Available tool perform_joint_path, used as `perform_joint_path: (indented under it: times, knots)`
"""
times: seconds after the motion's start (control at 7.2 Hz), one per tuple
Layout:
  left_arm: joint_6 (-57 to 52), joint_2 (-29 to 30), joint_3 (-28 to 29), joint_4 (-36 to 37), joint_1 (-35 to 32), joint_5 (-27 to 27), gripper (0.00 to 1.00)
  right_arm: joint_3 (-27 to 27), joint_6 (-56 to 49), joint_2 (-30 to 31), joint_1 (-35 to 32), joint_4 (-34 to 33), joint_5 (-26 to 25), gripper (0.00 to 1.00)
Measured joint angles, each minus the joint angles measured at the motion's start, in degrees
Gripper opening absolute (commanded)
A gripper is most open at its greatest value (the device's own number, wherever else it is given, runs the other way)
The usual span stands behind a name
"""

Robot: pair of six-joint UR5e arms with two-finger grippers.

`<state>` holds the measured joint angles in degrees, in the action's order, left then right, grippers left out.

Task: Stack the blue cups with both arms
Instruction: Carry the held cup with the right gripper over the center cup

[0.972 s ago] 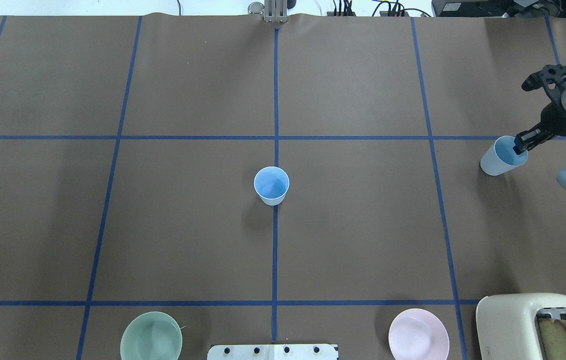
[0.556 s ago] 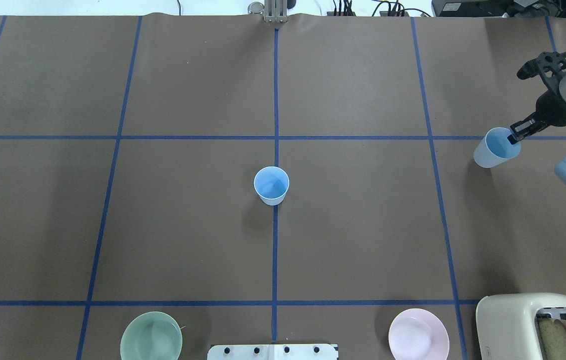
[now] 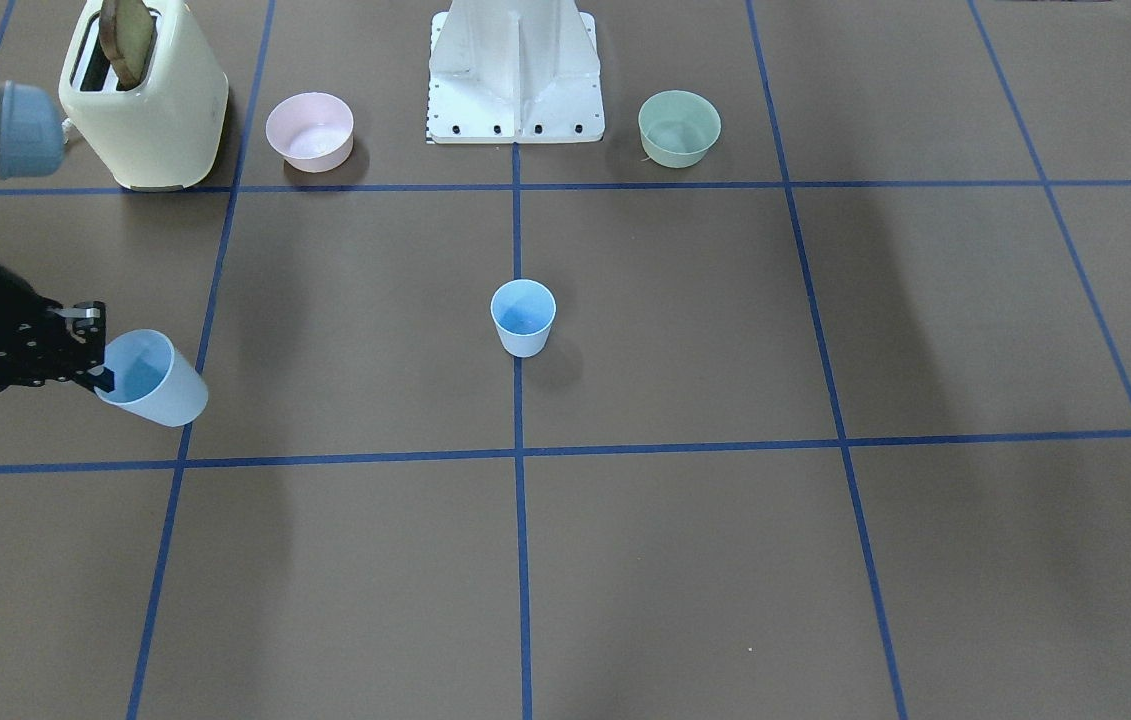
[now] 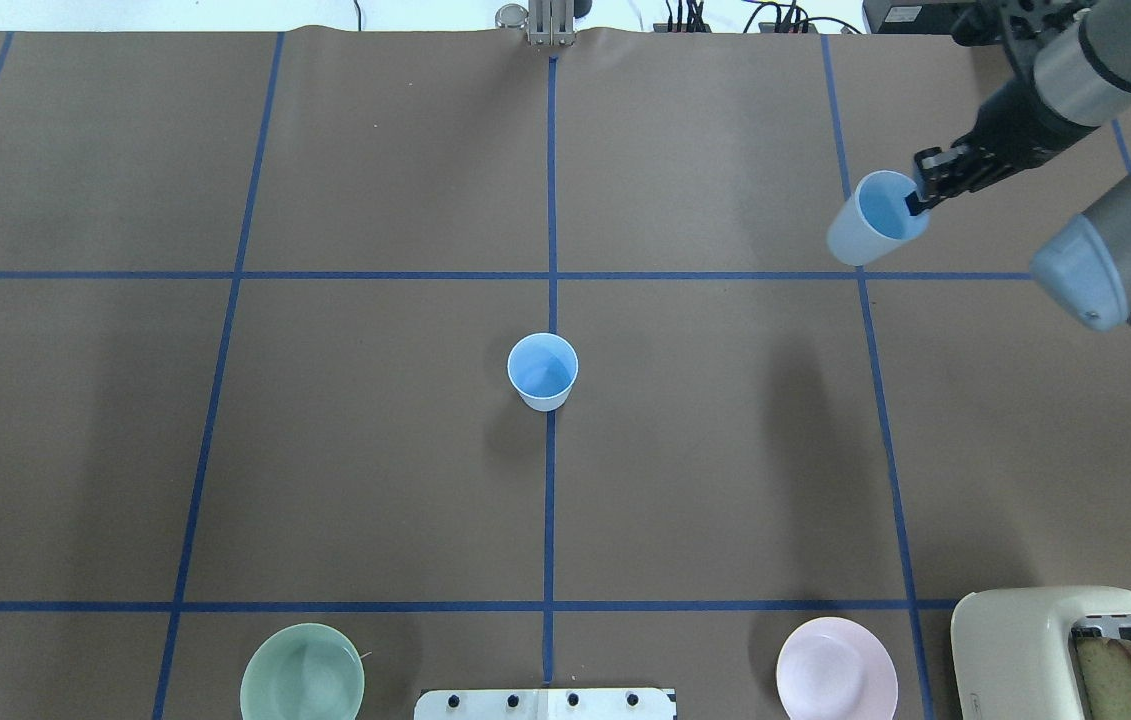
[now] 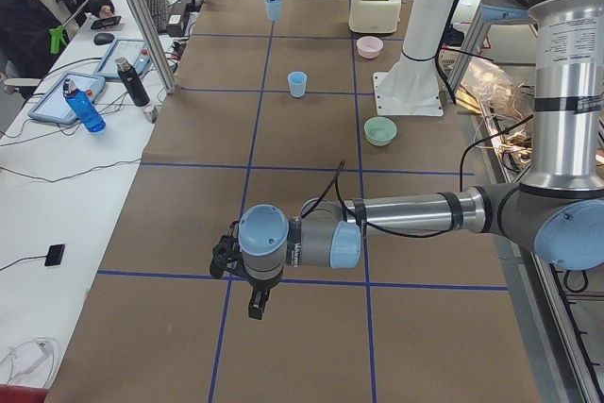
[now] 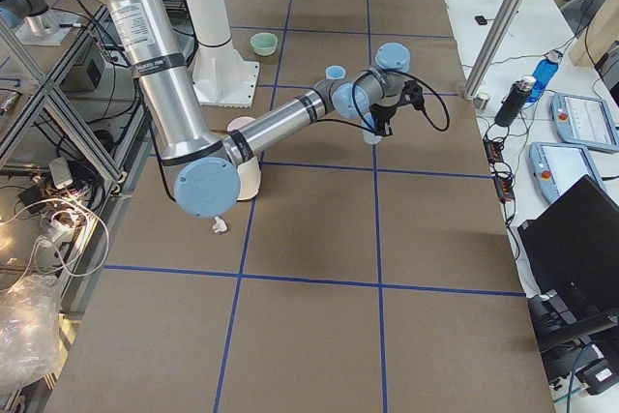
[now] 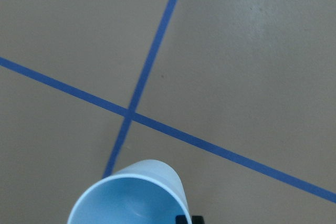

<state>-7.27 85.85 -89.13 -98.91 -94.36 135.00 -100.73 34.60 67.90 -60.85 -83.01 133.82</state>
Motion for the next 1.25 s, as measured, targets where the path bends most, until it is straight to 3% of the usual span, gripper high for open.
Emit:
perform_joint_path:
  times: [0.28, 0.56, 0.97, 1.25]
  knots:
    - [3.58, -2.26, -2.19, -0.07, 0.01, -0.01, 1.0, -2.99, 15.76, -5.37, 6.28, -0.28, -2.41, 0.0]
    - [4.14, -3.77, -3.69, -0.06, 0.0, -0.03, 1.0, -4.23, 27.45, -10.66, 14.67, -2.2, -9.4, 0.0]
    - [4.27, -4.01, -3.85, -0.06, 0.1, 0.0, 1.0, -3.88, 35.82, -21.65, 27.46, -18.03, -23.23, 0.0]
    - [4.28, -4.02, -3.7, -0.06, 0.13, 0.0, 1.0, -2.83, 37.79, -23.58, 31.14, -20.07, -26.94, 0.0]
